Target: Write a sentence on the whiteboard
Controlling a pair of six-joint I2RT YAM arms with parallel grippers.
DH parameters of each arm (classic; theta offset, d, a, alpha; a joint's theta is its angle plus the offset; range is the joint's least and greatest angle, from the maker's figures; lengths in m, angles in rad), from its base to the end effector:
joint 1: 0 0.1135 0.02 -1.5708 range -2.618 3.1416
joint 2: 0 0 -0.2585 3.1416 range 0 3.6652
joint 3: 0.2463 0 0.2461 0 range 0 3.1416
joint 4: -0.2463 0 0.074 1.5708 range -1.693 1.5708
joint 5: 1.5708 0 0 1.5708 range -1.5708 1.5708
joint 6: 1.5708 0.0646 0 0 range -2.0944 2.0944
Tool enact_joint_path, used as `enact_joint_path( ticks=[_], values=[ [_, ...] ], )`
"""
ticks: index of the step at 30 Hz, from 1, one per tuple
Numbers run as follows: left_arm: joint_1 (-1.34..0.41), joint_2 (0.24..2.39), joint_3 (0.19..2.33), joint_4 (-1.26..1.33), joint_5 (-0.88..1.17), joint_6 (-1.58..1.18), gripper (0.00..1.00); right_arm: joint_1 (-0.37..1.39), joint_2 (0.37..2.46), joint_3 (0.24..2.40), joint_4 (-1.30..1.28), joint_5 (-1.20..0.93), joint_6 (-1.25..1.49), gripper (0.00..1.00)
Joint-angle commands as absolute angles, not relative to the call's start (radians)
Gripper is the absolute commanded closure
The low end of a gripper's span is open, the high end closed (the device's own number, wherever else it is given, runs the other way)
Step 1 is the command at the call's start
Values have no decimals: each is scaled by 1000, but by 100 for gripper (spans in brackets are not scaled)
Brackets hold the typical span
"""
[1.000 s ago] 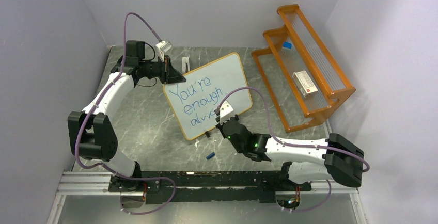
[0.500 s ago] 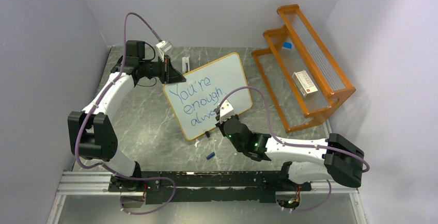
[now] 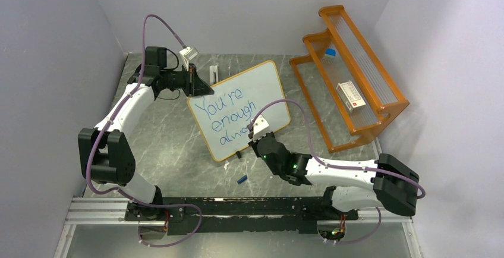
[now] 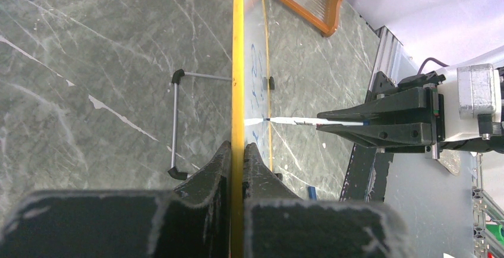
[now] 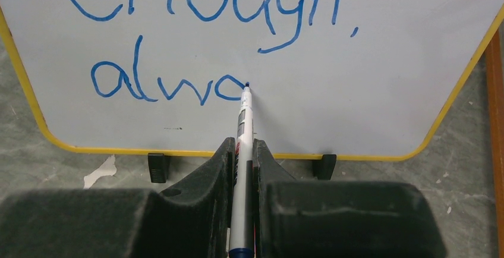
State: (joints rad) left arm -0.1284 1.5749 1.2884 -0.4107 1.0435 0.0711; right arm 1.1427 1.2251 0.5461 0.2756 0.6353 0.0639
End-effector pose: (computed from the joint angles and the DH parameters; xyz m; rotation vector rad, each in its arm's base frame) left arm 0.3386 -0.1000 0.2937 0.7448 1.9668 -1.1944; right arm 0.1477 0.2313 0.2041 -0.6067 1.7972 0.1927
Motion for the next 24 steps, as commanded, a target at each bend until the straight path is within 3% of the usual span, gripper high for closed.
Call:
enact_joint_path(
  ticks=[1, 24],
  values=[
    [-133, 1615, 1284, -451, 940, 146, 95, 1134, 1208, 544, 232, 624, 97, 100],
    [-133, 1615, 1284, -451, 941, 146, 95, 1120, 1204, 528, 205, 683, 107, 100]
  ],
)
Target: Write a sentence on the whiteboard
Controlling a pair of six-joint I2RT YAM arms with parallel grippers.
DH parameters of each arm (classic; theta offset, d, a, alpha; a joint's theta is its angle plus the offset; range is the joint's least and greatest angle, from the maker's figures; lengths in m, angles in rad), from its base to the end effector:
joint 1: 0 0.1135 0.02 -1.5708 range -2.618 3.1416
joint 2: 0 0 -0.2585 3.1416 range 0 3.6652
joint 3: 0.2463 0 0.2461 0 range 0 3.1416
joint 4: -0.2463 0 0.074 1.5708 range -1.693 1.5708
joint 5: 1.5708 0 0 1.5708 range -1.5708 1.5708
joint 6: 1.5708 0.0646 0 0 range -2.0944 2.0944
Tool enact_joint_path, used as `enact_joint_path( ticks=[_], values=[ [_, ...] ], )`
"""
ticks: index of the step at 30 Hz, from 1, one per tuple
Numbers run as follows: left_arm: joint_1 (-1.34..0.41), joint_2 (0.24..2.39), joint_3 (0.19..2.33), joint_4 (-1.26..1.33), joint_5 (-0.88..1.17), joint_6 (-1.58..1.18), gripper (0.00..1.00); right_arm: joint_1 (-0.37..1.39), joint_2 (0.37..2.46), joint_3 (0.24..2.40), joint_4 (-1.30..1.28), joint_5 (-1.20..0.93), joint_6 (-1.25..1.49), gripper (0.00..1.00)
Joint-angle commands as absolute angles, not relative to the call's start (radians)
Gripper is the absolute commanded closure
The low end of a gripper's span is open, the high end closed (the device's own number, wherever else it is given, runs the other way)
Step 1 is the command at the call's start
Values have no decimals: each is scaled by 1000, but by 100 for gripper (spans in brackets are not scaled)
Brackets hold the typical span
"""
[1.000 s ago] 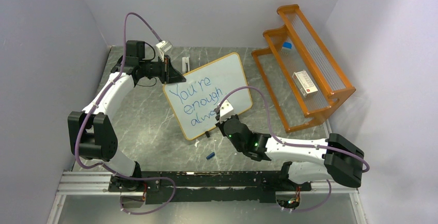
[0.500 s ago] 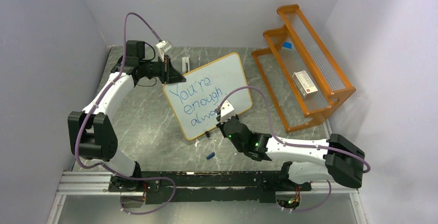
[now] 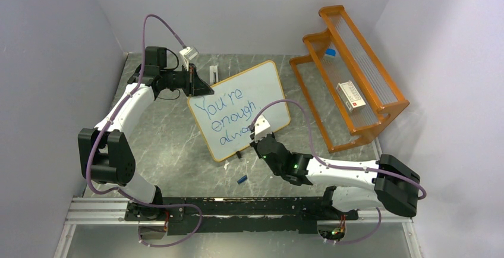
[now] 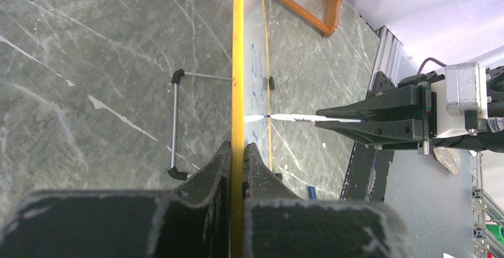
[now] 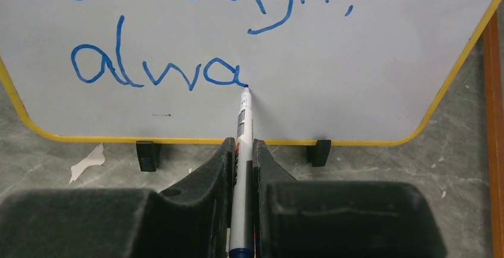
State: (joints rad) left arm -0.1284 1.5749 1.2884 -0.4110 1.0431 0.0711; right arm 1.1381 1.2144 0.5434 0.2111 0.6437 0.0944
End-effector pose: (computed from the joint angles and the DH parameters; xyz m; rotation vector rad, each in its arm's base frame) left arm 0.3386 -0.1000 0.2937 0.7445 1.9673 -1.1941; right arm 0.1470 0.2258 0.1986 -0.6053 1.8402 0.1643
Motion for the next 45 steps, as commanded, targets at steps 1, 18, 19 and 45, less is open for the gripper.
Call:
enact_joint_path(
  ticks=[1, 18, 19, 45],
  values=[
    [-133, 1614, 1284, -451, 942, 145, 95, 1118, 1204, 528, 206, 687, 108, 100],
    [-133, 1618, 1284, -451, 943, 144, 95, 1095, 1140, 535, 263, 612, 80, 100],
    [-133, 1617, 1285, -451, 942, 144, 95, 1091, 1144, 535, 270, 612, 80, 100],
    [-133, 1612, 1283, -451, 942, 146, 95, 1039, 1180, 533, 257, 583, 103, 100]
  ],
)
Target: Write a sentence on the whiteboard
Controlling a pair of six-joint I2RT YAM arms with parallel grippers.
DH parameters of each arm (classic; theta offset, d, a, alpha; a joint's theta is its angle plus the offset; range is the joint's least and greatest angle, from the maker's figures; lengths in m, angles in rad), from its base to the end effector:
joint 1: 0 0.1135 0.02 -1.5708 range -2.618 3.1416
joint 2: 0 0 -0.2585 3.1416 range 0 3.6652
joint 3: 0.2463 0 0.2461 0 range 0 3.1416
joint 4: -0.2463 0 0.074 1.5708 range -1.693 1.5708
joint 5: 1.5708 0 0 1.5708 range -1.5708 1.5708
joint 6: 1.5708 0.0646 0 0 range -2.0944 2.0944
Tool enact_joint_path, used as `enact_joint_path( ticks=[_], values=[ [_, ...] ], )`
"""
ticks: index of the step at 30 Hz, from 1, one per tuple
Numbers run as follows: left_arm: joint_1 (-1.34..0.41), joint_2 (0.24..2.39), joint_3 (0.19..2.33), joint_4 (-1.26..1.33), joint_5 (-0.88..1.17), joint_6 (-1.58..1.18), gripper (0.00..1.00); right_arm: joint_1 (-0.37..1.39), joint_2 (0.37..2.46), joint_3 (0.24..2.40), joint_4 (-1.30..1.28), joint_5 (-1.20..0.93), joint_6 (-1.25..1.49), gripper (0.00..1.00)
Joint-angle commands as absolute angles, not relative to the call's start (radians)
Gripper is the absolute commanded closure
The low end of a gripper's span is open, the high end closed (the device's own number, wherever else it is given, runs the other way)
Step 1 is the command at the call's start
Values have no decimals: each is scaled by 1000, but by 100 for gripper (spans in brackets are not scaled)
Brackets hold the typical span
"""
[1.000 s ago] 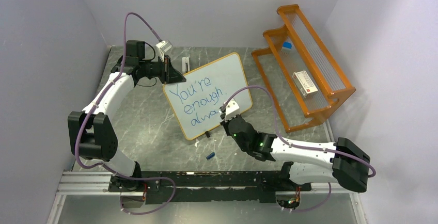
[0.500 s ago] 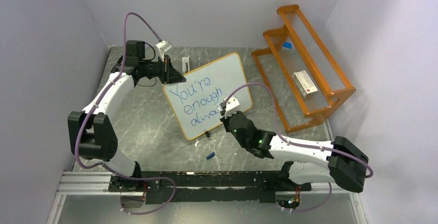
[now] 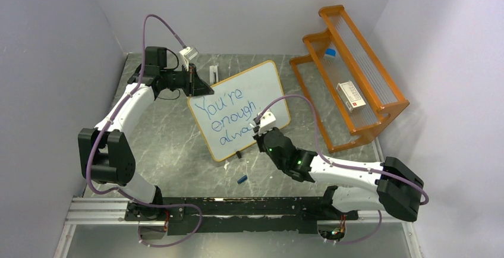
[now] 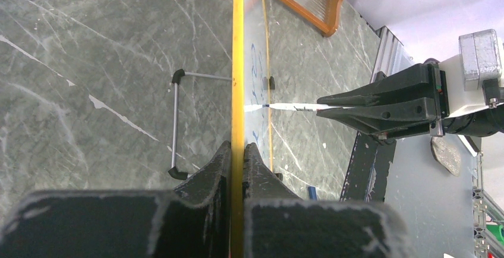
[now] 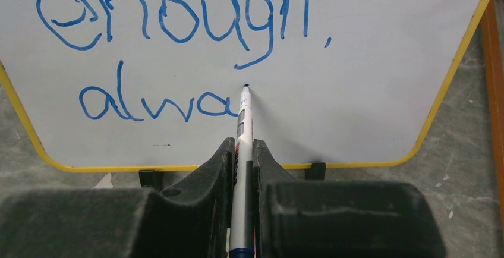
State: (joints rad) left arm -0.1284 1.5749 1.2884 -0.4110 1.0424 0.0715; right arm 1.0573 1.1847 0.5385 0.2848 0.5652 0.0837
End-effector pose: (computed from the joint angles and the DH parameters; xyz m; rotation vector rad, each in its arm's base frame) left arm 0.3386 -0.1000 0.2937 0.7445 1.9674 -1.1931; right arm 0.1626 0.2178 0.2117 -0.5356 1.8030 0.2376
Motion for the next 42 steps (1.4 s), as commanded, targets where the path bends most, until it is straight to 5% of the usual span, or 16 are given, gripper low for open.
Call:
enact_joint_path(
  ticks=[1, 42],
  values=[
    [-133, 1612, 1283, -451, 941, 144, 95, 1038, 1176, 531, 252, 582, 105, 100],
    [-133, 1614, 1284, -450, 942, 144, 95, 1010, 1152, 551, 289, 597, 101, 100]
  ],
)
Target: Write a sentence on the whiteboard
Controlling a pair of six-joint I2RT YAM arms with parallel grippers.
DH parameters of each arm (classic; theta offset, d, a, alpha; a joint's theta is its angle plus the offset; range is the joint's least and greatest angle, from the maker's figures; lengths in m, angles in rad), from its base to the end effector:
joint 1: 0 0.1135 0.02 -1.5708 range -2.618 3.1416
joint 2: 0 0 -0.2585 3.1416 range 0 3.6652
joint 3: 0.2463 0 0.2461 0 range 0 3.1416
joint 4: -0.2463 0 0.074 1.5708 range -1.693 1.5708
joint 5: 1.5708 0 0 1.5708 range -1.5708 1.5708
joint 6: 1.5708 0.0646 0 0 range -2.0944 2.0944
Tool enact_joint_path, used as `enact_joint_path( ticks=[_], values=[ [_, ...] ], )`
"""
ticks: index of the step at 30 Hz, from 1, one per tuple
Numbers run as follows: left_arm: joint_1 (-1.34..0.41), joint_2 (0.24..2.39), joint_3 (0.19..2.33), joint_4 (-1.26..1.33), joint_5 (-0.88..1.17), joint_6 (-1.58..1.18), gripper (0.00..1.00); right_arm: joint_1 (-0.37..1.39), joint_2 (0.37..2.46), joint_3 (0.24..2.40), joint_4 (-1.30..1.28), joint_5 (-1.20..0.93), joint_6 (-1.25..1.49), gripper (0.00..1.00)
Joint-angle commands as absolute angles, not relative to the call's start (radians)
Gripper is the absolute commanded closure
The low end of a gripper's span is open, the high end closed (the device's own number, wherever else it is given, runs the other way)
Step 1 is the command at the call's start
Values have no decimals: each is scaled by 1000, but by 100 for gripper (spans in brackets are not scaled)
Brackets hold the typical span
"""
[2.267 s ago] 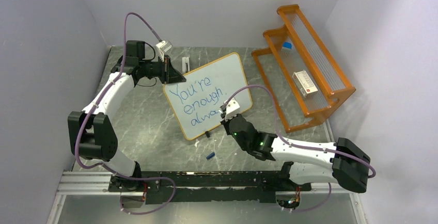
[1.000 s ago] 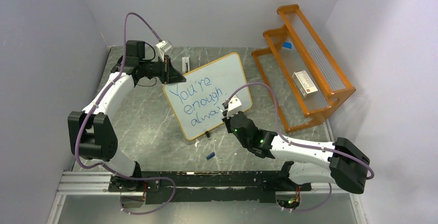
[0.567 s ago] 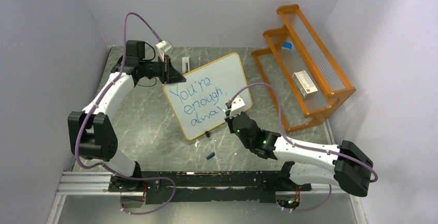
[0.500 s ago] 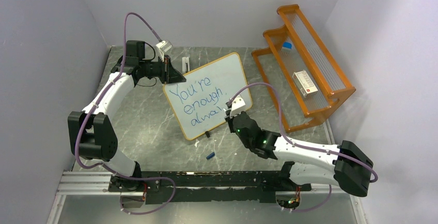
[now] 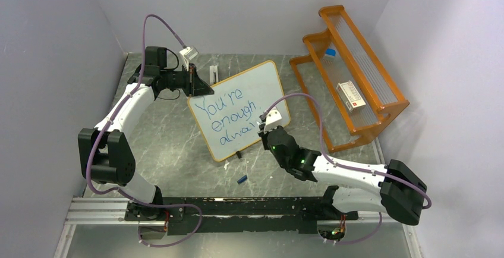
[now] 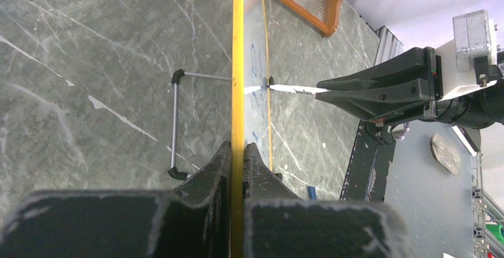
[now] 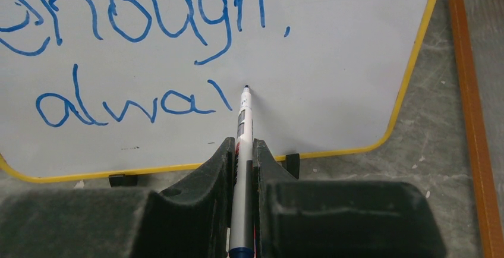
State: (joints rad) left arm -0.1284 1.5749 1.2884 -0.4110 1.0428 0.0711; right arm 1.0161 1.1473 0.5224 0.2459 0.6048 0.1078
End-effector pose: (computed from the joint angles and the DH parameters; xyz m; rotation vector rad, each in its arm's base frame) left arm 0.3386 -0.1000 0.2937 0.7443 1.9675 -1.1938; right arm 0.1685 0.2021 0.2112 -0.4582 1.8274 0.1794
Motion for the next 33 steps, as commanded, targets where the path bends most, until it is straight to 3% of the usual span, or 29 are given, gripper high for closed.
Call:
enact_joint_path(
  ticks=[1, 33],
  values=[
    [-133, 1614, 1284, -451, 943, 144, 95, 1011, 1152, 549, 293, 597, 101, 100],
    [-133, 1610, 1283, -449, 946, 143, 95, 1077, 1183, 541, 78, 521, 240, 100]
  ],
)
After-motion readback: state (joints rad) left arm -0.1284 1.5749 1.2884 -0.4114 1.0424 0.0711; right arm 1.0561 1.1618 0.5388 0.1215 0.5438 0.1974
